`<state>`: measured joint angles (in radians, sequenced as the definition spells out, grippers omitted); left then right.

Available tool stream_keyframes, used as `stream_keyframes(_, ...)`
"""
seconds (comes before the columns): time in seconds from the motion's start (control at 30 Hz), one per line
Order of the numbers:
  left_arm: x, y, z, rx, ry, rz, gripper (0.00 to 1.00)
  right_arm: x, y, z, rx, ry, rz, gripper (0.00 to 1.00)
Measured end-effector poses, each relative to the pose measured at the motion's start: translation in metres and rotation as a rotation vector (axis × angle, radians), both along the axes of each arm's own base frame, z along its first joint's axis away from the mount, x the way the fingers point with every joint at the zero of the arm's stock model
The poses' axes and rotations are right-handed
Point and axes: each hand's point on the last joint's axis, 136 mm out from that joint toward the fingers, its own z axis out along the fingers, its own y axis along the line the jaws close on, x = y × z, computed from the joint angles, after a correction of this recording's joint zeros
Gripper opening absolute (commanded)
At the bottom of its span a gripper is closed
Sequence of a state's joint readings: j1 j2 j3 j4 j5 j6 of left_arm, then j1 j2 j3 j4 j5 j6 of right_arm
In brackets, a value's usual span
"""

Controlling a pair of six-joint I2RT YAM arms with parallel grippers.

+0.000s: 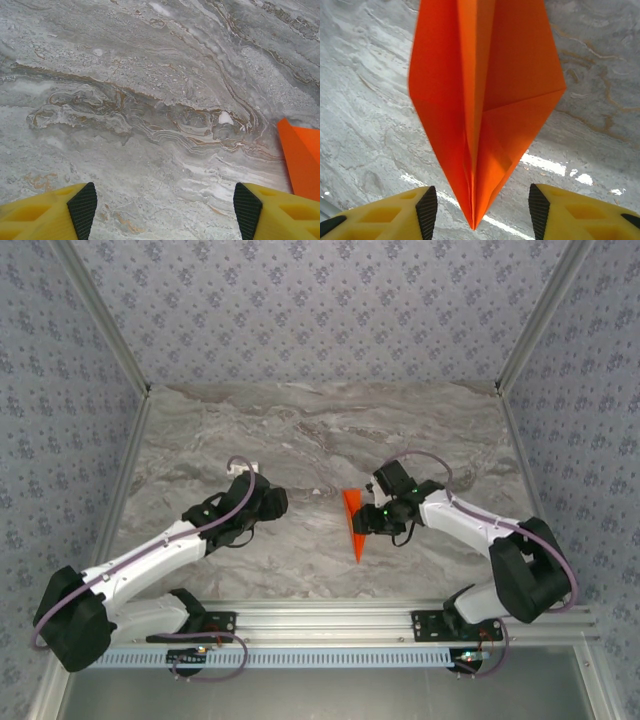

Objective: Fold a paper plane with a square sheet of paper (fold left side to right side)
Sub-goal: Pick up the paper plane at the center of the table.

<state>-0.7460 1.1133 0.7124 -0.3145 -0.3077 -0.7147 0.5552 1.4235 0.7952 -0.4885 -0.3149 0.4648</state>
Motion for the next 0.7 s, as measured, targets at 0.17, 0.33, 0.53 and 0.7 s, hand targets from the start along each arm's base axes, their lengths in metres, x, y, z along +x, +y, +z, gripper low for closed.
stream_keyframes(0.17, 0.0, 0.0, 0.001, -0.002, -0.002, 0.0, 0.75, 0.001, 0.003, -0.004, 0.001, 0.004, 0.002, 0.51)
stream_keyframes(0.33, 0.0, 0.0, 0.003, -0.006, -0.007, 0.001, 0.75, 0.0, 0.007, -0.012, 0.001, 0.026, 0.005, 0.49)
stream_keyframes(0.53, -0.001, 0.002, 0.006, -0.008, -0.017, 0.005, 0.75, -0.001, 0.01, -0.021, -0.007, 0.048, 0.011, 0.45)
stream_keyframes(0.7, -0.001, 0.005, 0.009, -0.006, -0.027, 0.013, 0.75, -0.006, 0.015, -0.032, -0.021, 0.071, 0.029, 0.41)
